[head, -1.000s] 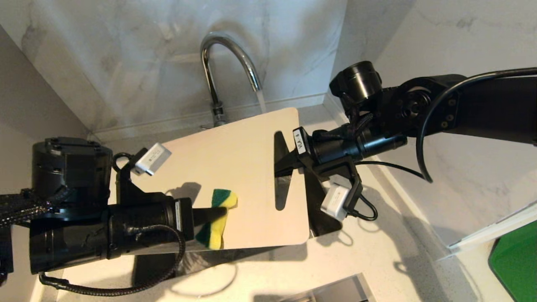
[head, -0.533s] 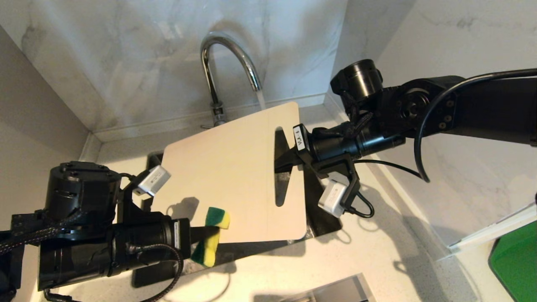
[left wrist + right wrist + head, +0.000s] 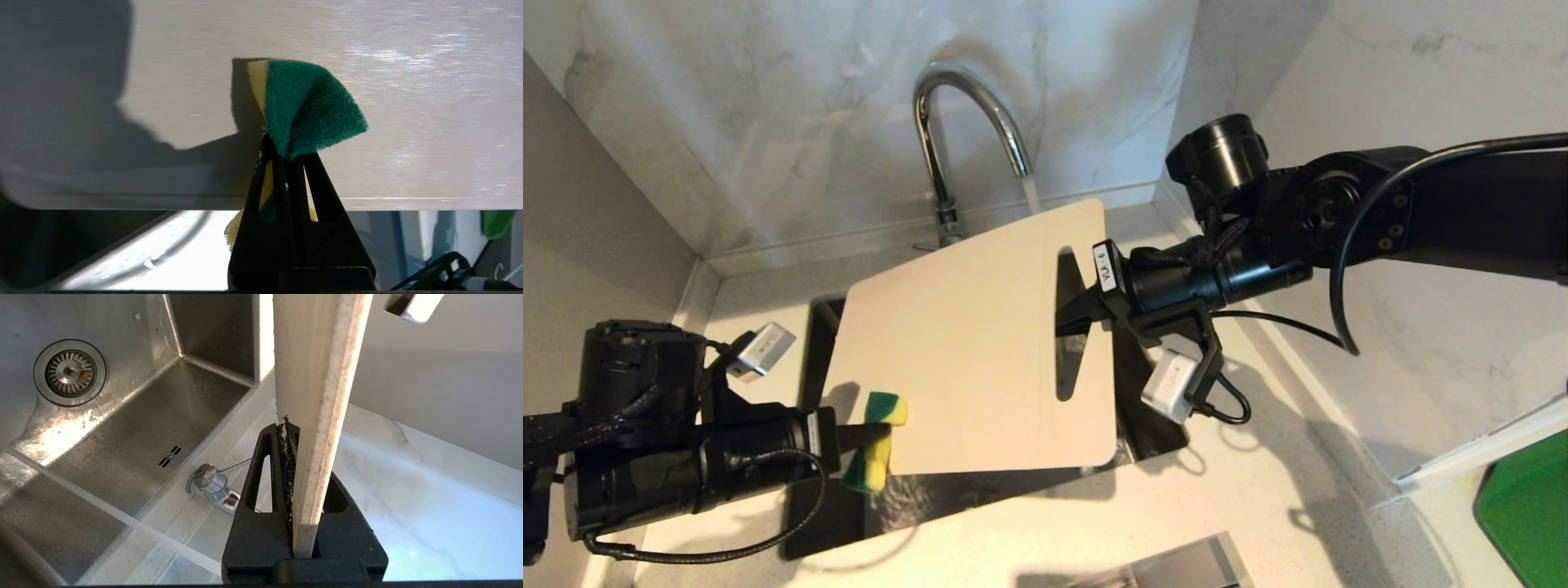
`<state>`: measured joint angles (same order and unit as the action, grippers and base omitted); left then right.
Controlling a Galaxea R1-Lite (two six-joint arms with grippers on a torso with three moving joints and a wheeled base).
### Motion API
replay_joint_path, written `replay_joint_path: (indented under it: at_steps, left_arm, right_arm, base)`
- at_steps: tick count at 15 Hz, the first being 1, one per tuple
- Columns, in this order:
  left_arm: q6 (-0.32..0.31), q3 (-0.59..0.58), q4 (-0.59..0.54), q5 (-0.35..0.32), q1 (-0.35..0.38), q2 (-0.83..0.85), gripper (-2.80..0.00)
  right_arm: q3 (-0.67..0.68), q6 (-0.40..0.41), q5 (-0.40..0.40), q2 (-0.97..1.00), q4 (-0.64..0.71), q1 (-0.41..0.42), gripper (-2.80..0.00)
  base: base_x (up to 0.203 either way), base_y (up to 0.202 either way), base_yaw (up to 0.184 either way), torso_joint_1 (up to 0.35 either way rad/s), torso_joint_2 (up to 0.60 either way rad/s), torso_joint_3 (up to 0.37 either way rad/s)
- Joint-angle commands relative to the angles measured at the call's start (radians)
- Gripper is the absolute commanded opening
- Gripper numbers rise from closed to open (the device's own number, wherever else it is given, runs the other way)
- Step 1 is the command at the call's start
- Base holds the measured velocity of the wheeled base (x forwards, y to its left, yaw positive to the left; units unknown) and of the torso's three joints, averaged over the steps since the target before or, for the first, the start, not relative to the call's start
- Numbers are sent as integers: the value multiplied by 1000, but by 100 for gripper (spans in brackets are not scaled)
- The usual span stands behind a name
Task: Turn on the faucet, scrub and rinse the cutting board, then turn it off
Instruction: Scrub the cutting board underwater
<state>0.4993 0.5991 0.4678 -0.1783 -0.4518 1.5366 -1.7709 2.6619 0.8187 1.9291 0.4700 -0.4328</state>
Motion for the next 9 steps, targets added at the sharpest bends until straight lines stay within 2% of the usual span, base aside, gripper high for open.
replay_joint_path:
  at_steps: [1, 5, 9]
  left_arm:
    - [-25, -46, 6, -44, 100, 0, -280]
    - [-71, -139, 79, -158, 274, 9, -280]
    - [-106, -186, 98, -276, 447, 12, -280]
  right_arm:
    - [2, 16, 3, -2, 2, 0, -280]
    - [2, 16, 3, -2, 2, 0, -280]
    - [5, 16, 5, -2, 2, 0, -280]
  base:
    - [0, 0, 0, 0, 0, 0]
    - [0, 0, 0, 0, 0, 0]
    - [0, 0, 0, 0, 0, 0]
